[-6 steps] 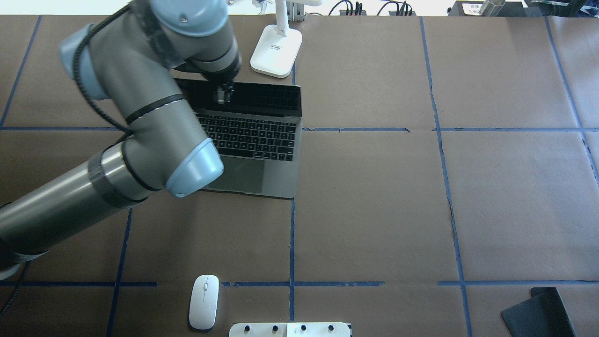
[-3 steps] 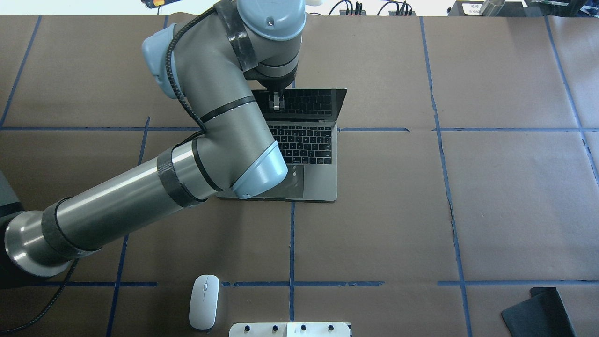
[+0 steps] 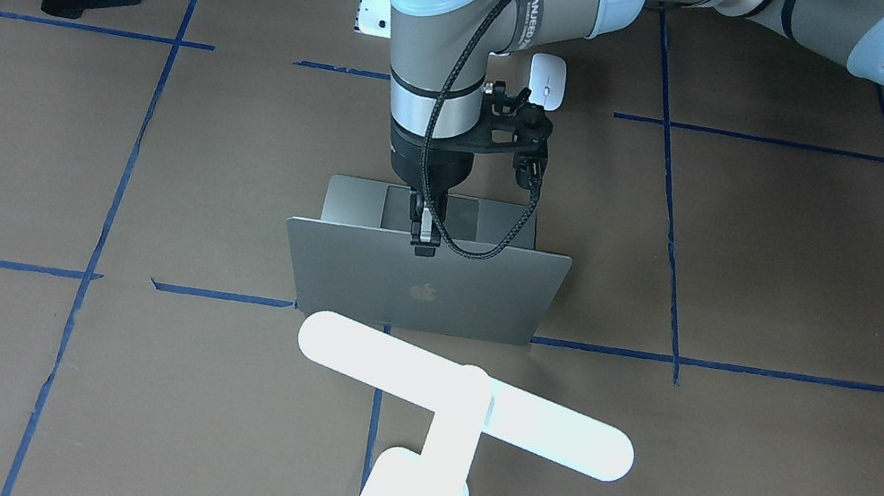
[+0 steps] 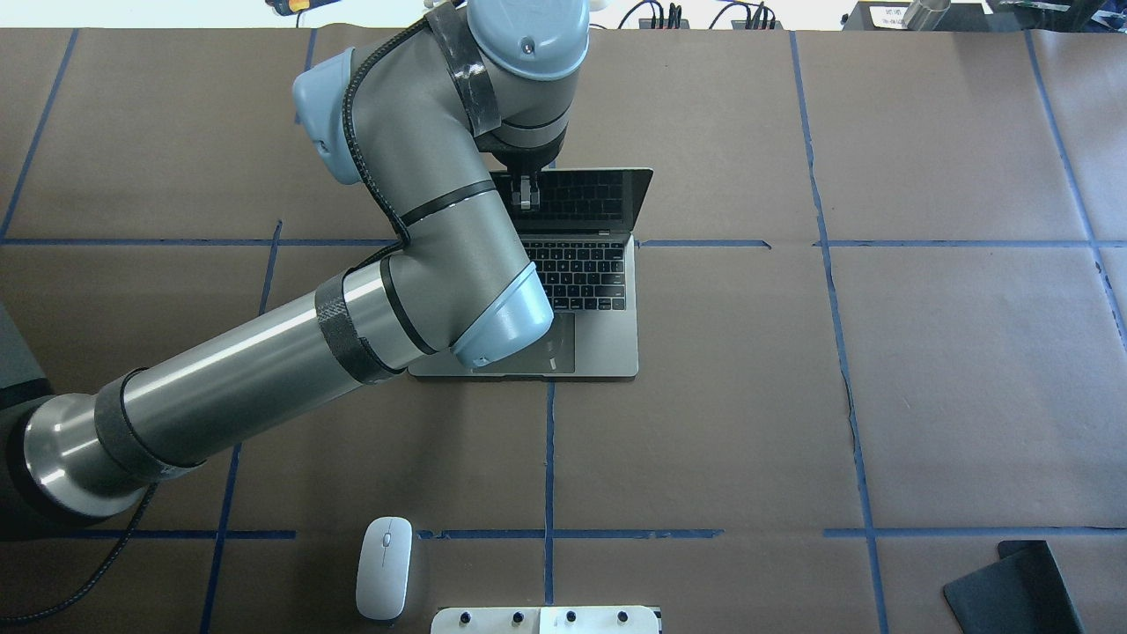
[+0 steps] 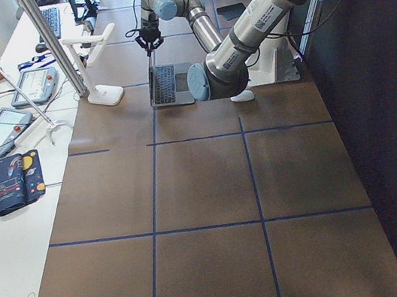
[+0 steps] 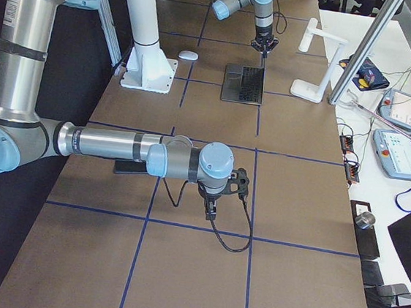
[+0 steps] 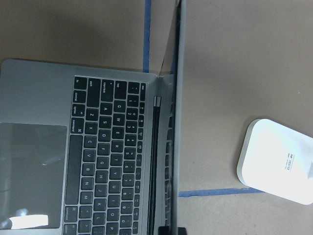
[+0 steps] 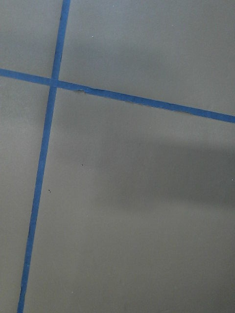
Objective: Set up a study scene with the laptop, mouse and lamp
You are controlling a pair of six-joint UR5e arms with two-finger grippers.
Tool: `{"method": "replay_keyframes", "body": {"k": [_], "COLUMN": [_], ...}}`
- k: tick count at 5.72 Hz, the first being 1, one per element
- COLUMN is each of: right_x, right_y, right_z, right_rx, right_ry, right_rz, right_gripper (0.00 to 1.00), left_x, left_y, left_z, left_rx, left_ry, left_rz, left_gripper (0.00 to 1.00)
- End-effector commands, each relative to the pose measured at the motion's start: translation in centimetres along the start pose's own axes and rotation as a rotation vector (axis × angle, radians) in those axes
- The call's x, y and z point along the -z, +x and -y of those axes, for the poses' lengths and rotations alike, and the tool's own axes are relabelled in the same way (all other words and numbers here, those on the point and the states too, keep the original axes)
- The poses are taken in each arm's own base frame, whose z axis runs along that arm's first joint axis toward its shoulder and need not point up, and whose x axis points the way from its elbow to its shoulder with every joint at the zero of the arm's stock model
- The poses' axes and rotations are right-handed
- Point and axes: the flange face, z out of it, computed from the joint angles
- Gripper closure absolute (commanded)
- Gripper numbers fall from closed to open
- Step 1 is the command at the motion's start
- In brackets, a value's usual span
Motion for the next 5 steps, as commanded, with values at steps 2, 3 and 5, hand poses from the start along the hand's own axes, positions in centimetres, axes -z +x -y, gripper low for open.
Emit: {"method": "replay_keyframes", "body": {"k": [2,3,5], "right_x": [0.0,0.1,-0.3], "right_y": [-0.1,-0.3,-3.1], "right_z": [0.0,0.0,0.8], "right_rx": [0.000,0.004,0.040], "right_ry": [0.001,0.005,0.023], "right_rz": [0.016,0.018,0.130], "right_gripper": [0.00,0.00,0.00], "left_x": [0.4,1.2,3.4], "left_y": [1.5,2.0,1.8], "left_z": [0.5,0.6,1.8], "left_rx": [-0.037,-0.139,-0.190], "left_ry": [-0.028,-0.043,-0.082], "left_rz": [-0.044,-0.061,-0.066], "left_gripper": [0.43,0.20,0.20]}}
